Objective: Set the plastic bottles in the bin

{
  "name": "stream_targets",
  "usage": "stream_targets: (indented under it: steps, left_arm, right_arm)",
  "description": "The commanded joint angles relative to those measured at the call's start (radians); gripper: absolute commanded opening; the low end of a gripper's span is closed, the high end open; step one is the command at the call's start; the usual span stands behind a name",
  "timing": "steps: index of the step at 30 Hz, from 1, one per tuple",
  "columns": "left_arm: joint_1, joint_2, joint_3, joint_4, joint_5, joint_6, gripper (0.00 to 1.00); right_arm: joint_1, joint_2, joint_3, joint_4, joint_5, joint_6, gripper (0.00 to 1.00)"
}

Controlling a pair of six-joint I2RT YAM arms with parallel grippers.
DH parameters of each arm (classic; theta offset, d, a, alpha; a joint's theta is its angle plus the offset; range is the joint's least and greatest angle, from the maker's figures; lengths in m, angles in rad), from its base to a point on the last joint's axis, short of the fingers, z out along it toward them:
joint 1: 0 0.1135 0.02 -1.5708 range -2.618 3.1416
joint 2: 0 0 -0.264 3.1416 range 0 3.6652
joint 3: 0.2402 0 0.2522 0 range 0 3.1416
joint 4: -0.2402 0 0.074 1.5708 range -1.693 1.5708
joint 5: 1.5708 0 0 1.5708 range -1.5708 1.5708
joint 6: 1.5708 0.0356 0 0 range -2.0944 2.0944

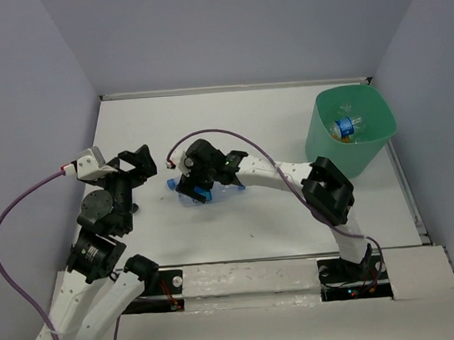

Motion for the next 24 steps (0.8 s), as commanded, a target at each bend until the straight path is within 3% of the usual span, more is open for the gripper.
stream_targets:
  steps: [1,11,12,14,16,24]
  left_arm:
    - [0.009,-0.001,-0.014,0.046,-0.016,0.013,0.99]
    - [0.014,-0.008,-0.015,0.046,-0.011,0.011,0.99]
    - [0.015,-0.006,-0.015,0.044,-0.011,0.011,0.99]
    - [0.017,-0.006,-0.015,0.046,-0.014,0.011,0.99]
    - [0.020,-0.011,-0.017,0.047,-0.017,0.011,0.99]
    - [0.026,-0.006,-0.017,0.050,0.006,0.011,0.99]
  right_arm:
    - [0.031,0.063,0.069,-0.044,0.052,-0.045,0.96]
    - [0.104,0.053,-0.022,-0.021,0.060,0.001,0.86]
    - [0.104,0.048,-0.029,-0.012,0.061,0.013,0.73]
    - [0.104,0.019,-0.060,0.031,0.080,0.024,0.63]
    - [0.104,-0.036,-0.094,0.088,0.106,0.045,0.56]
    - [0.048,-0.381,-0.203,0.252,0.294,0.096,0.48]
